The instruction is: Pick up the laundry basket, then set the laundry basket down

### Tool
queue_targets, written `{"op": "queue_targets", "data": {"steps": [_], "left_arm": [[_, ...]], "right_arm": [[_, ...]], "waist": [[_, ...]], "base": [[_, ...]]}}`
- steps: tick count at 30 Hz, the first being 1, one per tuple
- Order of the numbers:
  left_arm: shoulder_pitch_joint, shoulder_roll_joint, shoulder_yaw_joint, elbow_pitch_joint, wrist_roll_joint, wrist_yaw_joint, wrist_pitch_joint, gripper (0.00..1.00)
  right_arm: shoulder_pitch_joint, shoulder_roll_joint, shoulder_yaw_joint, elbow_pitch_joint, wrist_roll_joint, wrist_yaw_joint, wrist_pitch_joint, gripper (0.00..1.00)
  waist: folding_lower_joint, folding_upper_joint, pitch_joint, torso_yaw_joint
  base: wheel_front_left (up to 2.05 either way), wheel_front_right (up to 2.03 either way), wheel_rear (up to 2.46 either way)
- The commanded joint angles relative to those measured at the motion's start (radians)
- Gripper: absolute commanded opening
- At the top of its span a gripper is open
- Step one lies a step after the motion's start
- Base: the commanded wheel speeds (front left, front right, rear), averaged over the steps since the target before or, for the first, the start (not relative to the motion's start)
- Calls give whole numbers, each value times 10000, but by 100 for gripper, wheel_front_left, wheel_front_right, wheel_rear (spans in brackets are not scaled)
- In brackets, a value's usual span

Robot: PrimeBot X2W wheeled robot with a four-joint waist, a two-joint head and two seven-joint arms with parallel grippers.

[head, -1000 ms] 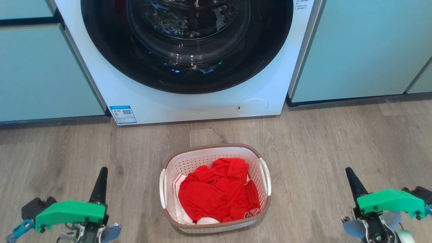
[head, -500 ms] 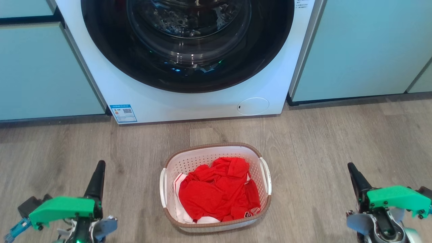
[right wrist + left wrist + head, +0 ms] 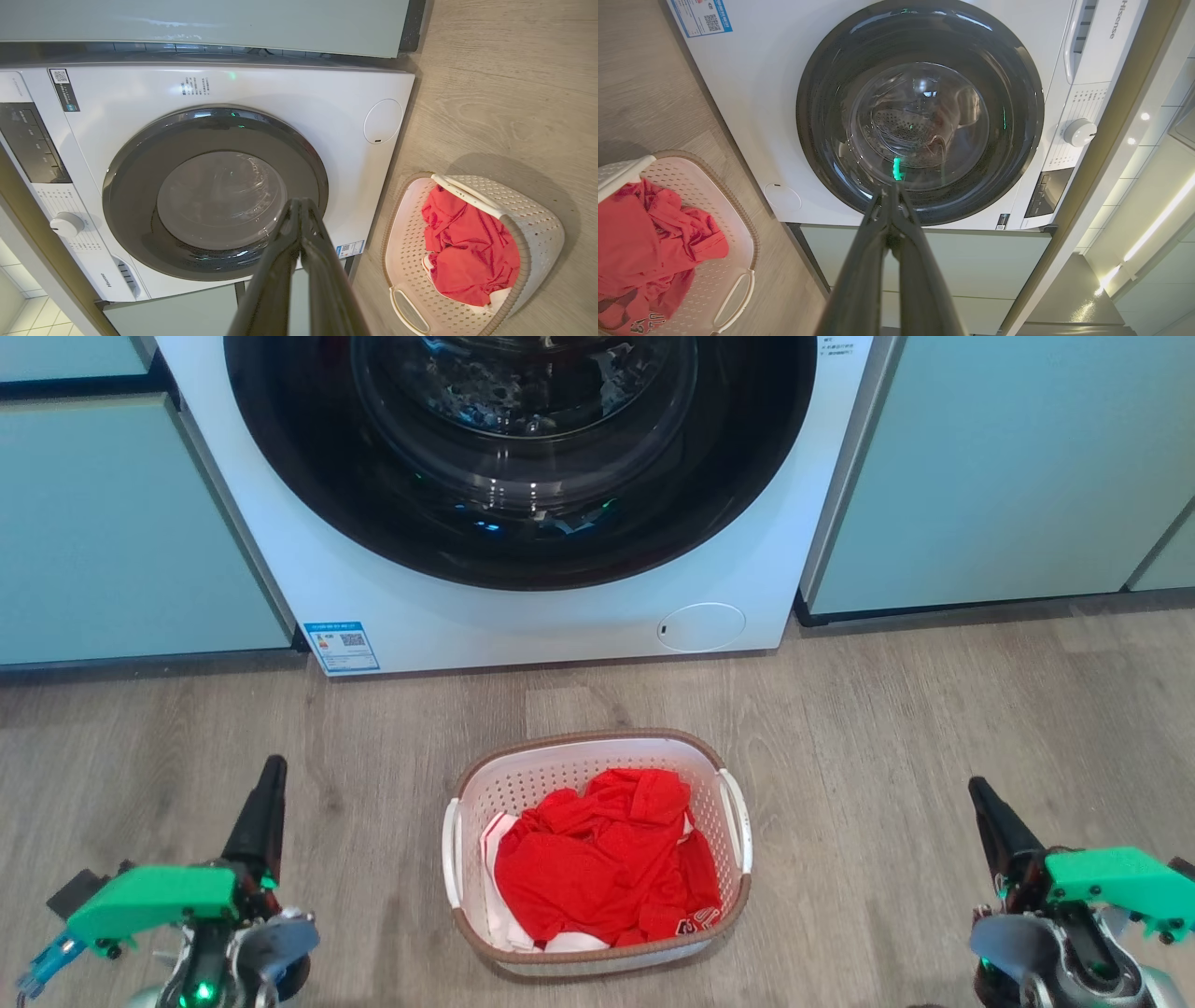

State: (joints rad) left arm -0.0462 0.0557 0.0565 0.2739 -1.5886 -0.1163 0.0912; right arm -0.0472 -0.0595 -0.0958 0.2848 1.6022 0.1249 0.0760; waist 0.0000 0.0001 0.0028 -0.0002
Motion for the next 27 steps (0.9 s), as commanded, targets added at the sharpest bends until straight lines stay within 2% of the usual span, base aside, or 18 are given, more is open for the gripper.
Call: {"op": "queue_targets", "data": {"steps": [1, 27], "left_arm": [[-605, 51, 430, -291, -311, -143, 105, 0], [-610, 20, 476, -290, -281, -144, 142, 0]], "right_arm": [[-578, -134, 134, -419, 318, 58, 118, 0], [-586, -73, 47, -413, 253, 58, 189, 0]], "waist": [[0, -1, 3, 2], [0, -1, 4, 2]], "base": [[0, 0, 0], [0, 0, 0]]}}
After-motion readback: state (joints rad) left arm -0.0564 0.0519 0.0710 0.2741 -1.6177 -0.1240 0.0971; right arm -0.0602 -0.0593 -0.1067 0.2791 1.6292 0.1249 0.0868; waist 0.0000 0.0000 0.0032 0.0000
